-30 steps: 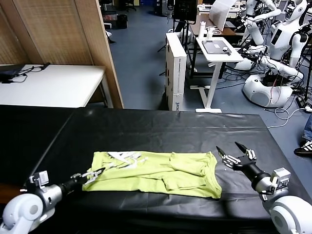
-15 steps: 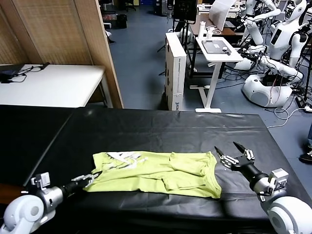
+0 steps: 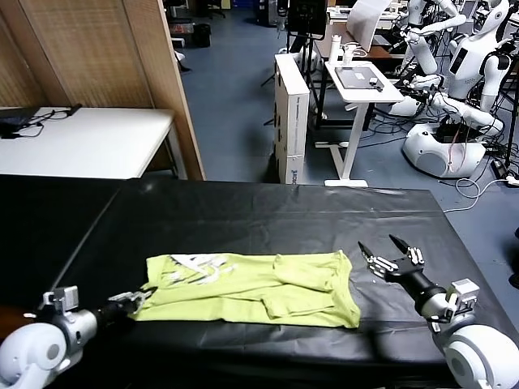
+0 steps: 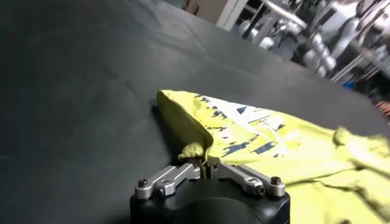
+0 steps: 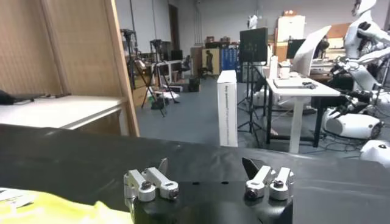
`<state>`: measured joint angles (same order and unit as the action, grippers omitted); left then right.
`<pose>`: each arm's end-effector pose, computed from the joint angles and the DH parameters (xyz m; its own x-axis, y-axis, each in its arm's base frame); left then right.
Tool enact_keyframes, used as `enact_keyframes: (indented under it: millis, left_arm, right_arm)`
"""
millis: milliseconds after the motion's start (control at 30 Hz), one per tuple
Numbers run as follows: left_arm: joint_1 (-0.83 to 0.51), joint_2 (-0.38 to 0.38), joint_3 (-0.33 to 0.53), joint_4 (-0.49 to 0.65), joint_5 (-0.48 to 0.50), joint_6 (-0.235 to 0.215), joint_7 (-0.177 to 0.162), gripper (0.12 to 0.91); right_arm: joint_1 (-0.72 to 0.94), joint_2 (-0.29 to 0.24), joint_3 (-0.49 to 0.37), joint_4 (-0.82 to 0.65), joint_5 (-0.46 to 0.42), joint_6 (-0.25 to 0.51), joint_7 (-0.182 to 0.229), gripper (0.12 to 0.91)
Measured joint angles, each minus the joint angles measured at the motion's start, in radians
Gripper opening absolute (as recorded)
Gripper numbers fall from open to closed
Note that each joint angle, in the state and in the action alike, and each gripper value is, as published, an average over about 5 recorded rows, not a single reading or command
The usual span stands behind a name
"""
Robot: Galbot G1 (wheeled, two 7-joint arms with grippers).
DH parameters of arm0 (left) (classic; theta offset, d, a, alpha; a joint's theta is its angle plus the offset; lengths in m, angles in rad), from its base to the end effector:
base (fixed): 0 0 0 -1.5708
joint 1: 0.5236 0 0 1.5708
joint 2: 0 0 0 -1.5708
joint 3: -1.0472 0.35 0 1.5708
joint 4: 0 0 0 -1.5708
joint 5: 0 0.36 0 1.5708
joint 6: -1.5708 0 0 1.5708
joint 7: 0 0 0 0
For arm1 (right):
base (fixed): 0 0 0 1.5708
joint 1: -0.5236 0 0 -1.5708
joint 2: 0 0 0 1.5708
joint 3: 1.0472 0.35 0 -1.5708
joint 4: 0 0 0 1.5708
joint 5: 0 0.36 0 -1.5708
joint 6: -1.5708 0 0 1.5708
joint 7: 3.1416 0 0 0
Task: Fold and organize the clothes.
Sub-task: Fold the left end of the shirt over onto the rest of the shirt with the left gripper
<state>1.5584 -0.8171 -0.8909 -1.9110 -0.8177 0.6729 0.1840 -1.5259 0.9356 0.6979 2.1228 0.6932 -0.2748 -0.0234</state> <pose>0.2350 0.2462 -0.2284 -0.7620 0.1660 0.6260 0.1231 0.9861 -0.1117 0.2227 -0.1384 -0.2263 -0.9525 -0.2246 0.2055 -0.2180 0.9744 0.0546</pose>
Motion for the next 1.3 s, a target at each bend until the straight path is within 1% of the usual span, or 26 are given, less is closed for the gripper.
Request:
enact_keyframes:
  millis: [100,167,233,367,467,600,767,1100,1200,1300]
  left_arm:
    - [0.022,0.028,-0.047,-0.016,0.019,-0.03,-0.014,0.185]
    - [0.027,0.034,-0.065,-0.031,0.009,-0.03,-0.035,0.185]
    - [0.026,0.031,-0.071,-0.053,-0.016,-0.016,-0.059,0.185]
    - [0.015,-0.004,-0.051,-0.124,-0.087,0.034,-0.109,0.185]
    - [-0.002,-0.048,-0.011,-0.183,-0.14,0.059,-0.15,0.185]
    - [-0.027,-0.12,0.067,-0.25,-0.187,0.064,-0.184,0.185]
    - [-0.061,-0.204,0.172,-0.283,-0.176,0.064,-0.206,0.185]
    - [-0.137,-0.346,0.351,-0.297,-0.147,0.064,-0.257,0.185]
    - [-0.156,-0.378,0.397,-0.298,-0.139,0.064,-0.266,0.185]
    - [-0.167,-0.402,0.436,-0.299,-0.129,0.064,-0.267,0.185]
  right_arm:
    - [0.0,0.005,-0.001,-0.001,-0.002,0.0,0.001,0.907]
    - [-0.002,0.01,-0.001,-0.001,-0.004,-0.001,0.003,0.907]
    - [-0.007,0.016,-0.001,0.0,-0.007,-0.002,0.004,0.907]
    - [-0.02,0.031,0.002,0.004,-0.019,-0.004,0.005,0.907]
    - [-0.033,0.041,0.013,0.013,-0.024,-0.004,0.004,0.907]
    - [-0.058,0.051,0.038,0.022,-0.031,0.0,0.001,0.907]
    - [-0.089,0.07,0.067,0.026,-0.053,0.002,-0.002,0.907]
    - [-0.118,0.106,0.075,0.029,-0.1,0.002,-0.007,0.907]
    - [-0.12,0.108,0.079,0.028,-0.101,0.003,-0.007,0.907]
    - [-0.119,0.109,0.081,0.025,-0.101,0.003,-0.007,0.907]
